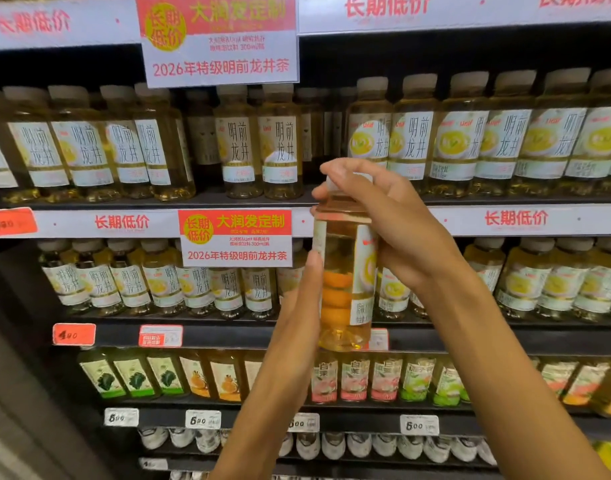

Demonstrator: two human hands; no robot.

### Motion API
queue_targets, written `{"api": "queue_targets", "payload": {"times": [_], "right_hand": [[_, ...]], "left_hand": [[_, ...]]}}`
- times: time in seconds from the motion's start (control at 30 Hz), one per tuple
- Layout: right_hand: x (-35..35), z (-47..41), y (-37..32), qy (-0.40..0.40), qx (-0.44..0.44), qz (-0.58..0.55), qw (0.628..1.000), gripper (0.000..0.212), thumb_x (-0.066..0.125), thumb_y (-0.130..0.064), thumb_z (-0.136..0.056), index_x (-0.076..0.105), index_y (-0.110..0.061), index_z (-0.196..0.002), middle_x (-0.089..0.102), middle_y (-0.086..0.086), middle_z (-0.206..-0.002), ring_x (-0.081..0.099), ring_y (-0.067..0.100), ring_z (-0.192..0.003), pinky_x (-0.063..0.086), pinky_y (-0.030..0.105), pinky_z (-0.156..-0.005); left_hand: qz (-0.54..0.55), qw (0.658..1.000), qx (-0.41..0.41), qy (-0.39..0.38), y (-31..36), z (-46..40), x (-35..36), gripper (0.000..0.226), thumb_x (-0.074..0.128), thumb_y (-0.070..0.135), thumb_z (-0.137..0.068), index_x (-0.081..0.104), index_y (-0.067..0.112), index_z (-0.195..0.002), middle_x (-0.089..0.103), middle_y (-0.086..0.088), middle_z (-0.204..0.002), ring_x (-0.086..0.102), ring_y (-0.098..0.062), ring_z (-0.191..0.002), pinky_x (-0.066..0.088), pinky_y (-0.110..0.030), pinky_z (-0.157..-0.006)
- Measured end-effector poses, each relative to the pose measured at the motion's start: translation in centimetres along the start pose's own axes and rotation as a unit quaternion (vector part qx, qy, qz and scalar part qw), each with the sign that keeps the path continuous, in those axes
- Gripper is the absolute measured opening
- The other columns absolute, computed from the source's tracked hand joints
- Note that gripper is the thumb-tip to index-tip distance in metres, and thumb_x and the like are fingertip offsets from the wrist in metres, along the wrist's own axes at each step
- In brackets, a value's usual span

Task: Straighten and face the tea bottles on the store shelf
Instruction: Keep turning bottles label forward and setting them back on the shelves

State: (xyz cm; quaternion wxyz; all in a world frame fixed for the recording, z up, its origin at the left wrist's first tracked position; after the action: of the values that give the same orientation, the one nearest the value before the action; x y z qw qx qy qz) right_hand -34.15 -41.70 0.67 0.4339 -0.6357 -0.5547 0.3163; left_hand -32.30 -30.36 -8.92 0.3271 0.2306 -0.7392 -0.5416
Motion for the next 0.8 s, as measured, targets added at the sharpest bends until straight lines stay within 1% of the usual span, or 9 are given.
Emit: {"api": "queue_targets", "payload": {"times": [0.07, 0.13, 0.27, 0.33, 0.43, 0.53, 0.6, 0.67, 0.8], "right_hand": [[0.0, -0.1, 0.0, -0.045, 0.024, -0.04, 0.998, 0.024, 0.056, -0.027, -0.09, 0.065, -0.016, -0.11, 0.074, 0.004, -0.096, 0.069, 0.023, -0.098, 0.058, 0.033, -0.082], [0.1, 0.0, 0.1, -0.081, 0.038, -0.075, 0.993, 0.031, 0.054, -0.028, -0.086, 0.063, -0.014, -0.112, 0.073, 0.006, -0.097, 0.068, 0.026, -0.1, 0.055, 0.037, -0.087], [0.3, 0.1, 0.8, -0.094, 0.027, -0.108, 0.989, 0.021, 0.053, -0.025, -0.092, 0.063, -0.014, -0.107, 0.07, 0.003, -0.086, 0.07, 0.021, -0.086, 0.055, 0.038, -0.083], [0.1, 0.1, 0.8, -0.067, 0.016, -0.075, 0.995, 0.017, 0.056, -0.026, -0.091, 0.065, -0.016, -0.102, 0.068, 0.0, -0.083, 0.069, 0.02, -0.085, 0.054, 0.037, -0.083], [-0.5, 0.1, 0.7, -0.013, 0.002, 0.005, 1.0, 0.015, 0.06, -0.029, -0.09, 0.067, -0.02, -0.1, 0.071, -0.003, -0.082, 0.071, 0.024, -0.09, 0.058, 0.029, -0.078], [-0.6, 0.0, 0.9, 0.001, 0.016, 0.031, 0.999, 0.018, 0.059, -0.036, -0.09, 0.067, -0.022, -0.1, 0.073, -0.003, -0.086, 0.07, 0.023, -0.097, 0.058, 0.029, -0.079], [-0.6, 0.0, 0.9, -0.013, 0.032, 0.015, 0.999, 0.026, 0.059, -0.04, -0.088, 0.067, -0.022, -0.104, 0.073, 0.001, -0.094, 0.069, 0.023, -0.101, 0.057, 0.032, -0.084], [-0.5, 0.1, 1.1, -0.034, 0.043, -0.038, 0.998, 0.034, 0.06, -0.039, -0.082, 0.065, -0.019, -0.109, 0.072, 0.005, -0.1, 0.067, 0.028, -0.104, 0.053, 0.039, -0.091], [-0.4, 0.2, 2.2, -0.061, 0.072, -0.137, 0.986, 0.036, 0.058, -0.036, -0.083, 0.062, -0.016, -0.113, 0.071, 0.009, -0.097, 0.068, 0.027, -0.098, 0.051, 0.046, -0.095]], "left_hand": [[0.11, 0.992, -0.053, -0.039, -0.4, 0.2, 0.4, 0.069, 0.035, 0.072, -0.085, 0.067, 0.017, -0.111, 0.073, -0.009, -0.091, 0.071, -0.023, -0.079, 0.058, -0.038, -0.073], [0.218, 0.964, -0.105, -0.108, -0.4, 0.7, 1.1, 0.076, 0.029, 0.066, -0.091, 0.066, 0.001, -0.103, 0.067, -0.016, -0.078, 0.066, -0.025, -0.064, 0.056, -0.033, -0.059], [0.24, 0.95, -0.13, -0.154, -0.9, 1.0, 1.1, 0.077, 0.026, 0.064, -0.093, 0.068, 0.0, -0.098, 0.068, -0.018, -0.08, 0.068, -0.026, -0.068, 0.058, -0.037, -0.067], [0.163, 0.975, -0.104, -0.106, -0.9, 0.7, 0.3, 0.074, 0.029, 0.064, -0.091, 0.064, 0.004, -0.114, 0.071, -0.018, -0.094, 0.071, -0.029, -0.083, 0.057, -0.041, -0.078], [0.055, 0.996, -0.048, -0.045, -0.1, 0.5, -0.4, 0.069, 0.04, 0.073, -0.082, 0.058, 0.025, -0.129, 0.069, -0.007, -0.118, 0.065, -0.024, -0.11, 0.05, -0.043, -0.095], [0.032, 0.996, -0.036, -0.069, 0.4, 0.8, 0.1, 0.058, 0.051, 0.069, -0.074, 0.067, 0.033, -0.115, 0.073, -0.006, -0.107, 0.069, -0.021, -0.099, 0.056, -0.037, -0.085], [0.095, 0.991, -0.053, -0.076, 0.5, 0.9, 0.4, 0.058, 0.053, 0.065, -0.076, 0.068, 0.024, -0.114, 0.073, -0.011, -0.096, 0.071, -0.022, -0.082, 0.058, -0.032, -0.071], [0.216, 0.966, -0.086, -0.117, 0.3, 1.2, 1.1, 0.066, 0.053, 0.062, -0.08, 0.066, 0.007, -0.114, 0.068, -0.017, -0.088, 0.068, -0.025, -0.071, 0.057, -0.034, -0.063], [0.327, 0.923, -0.123, -0.159, 0.9, 1.9, 1.9, 0.073, 0.052, 0.062, -0.082, 0.064, -0.003, -0.113, 0.066, -0.02, -0.091, 0.068, -0.027, -0.075, 0.058, -0.037, -0.068]]}}
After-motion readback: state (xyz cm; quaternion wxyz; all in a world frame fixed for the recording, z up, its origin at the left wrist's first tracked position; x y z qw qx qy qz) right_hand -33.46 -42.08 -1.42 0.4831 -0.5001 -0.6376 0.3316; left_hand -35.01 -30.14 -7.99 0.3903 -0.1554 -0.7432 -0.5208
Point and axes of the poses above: each hand's wrist, its own z-axis away from the middle knuckle, its own x-axis out of the palm, y = z × x, the point moved 3 cm from there along -z, towards the middle knuckle
